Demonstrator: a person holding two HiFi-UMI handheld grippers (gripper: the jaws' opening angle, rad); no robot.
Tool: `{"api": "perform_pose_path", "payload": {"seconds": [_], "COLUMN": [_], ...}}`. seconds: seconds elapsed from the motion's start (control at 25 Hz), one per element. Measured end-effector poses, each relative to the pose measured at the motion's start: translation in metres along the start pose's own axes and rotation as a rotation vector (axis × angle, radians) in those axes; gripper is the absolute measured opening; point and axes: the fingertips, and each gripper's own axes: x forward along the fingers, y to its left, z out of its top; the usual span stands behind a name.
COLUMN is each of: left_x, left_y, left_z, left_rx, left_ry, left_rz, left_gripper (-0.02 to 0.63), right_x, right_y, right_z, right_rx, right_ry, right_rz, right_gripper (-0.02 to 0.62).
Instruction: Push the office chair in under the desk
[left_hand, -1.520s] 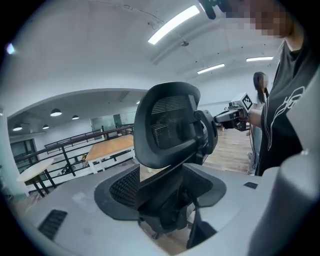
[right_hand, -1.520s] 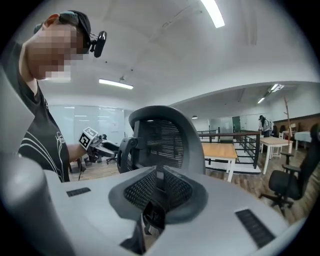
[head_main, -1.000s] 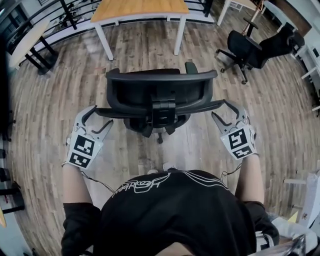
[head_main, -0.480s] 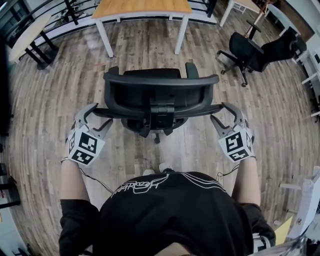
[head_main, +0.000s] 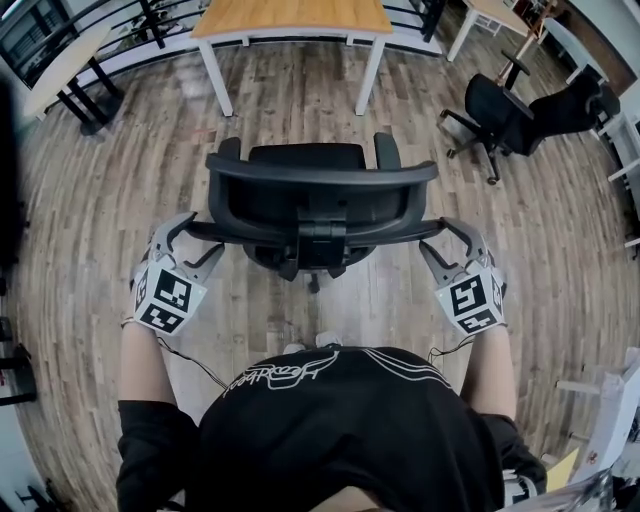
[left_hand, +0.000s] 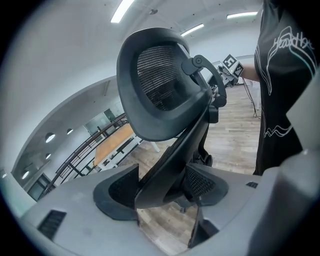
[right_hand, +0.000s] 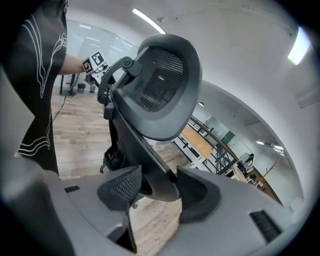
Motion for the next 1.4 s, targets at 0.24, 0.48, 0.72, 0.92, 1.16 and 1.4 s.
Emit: {"api": "perform_pose_path", "payload": {"seconds": [0.24, 0.48, 0.72, 0.92, 1.16, 1.4], "left_x": [0.002, 0.008, 0.033, 0.046, 0.066, 0.085], "left_y": [-0.001, -0.002, -0.006, 0.038, 0.101, 0.097], "left_z": [-0.004, -0.008, -0.027, -0.009, 0.033, 0.016], "left_rx": [-0.014, -0.033, -0.006, -0.03, -0.036, -0.024], "left_ry": [0.008, 0.03, 0.051, 0.092, 0.107, 0.087], "left_rz": [0.016, 0.066, 0.162, 0.139, 0.11, 0.107], "left_gripper": [0.287, 0.296, 0.299, 0.299, 0.299, 0.299], "right_x": [0.005, 0.011, 0.033, 0.054, 0.08, 0.1], "right_y": [-0.001, -0.002, 0.006, -0.032, -0.093, -0.085], "right_z": [-0.001, -0.007, -0.02, 0.006, 0.042, 0.032], "right_rx": [0.01, 0.011, -0.011, -0.021, -0.002, 0.006], "right_ry": [-0.033, -0.066, -0.099, -0.113, -0.093, -0.092], "right_rz": [0.018, 0.02, 0.009, 0.032, 0.048, 0.033], "right_gripper": [0.246, 0.245, 0.238, 0.236, 0.236, 0.238]}}
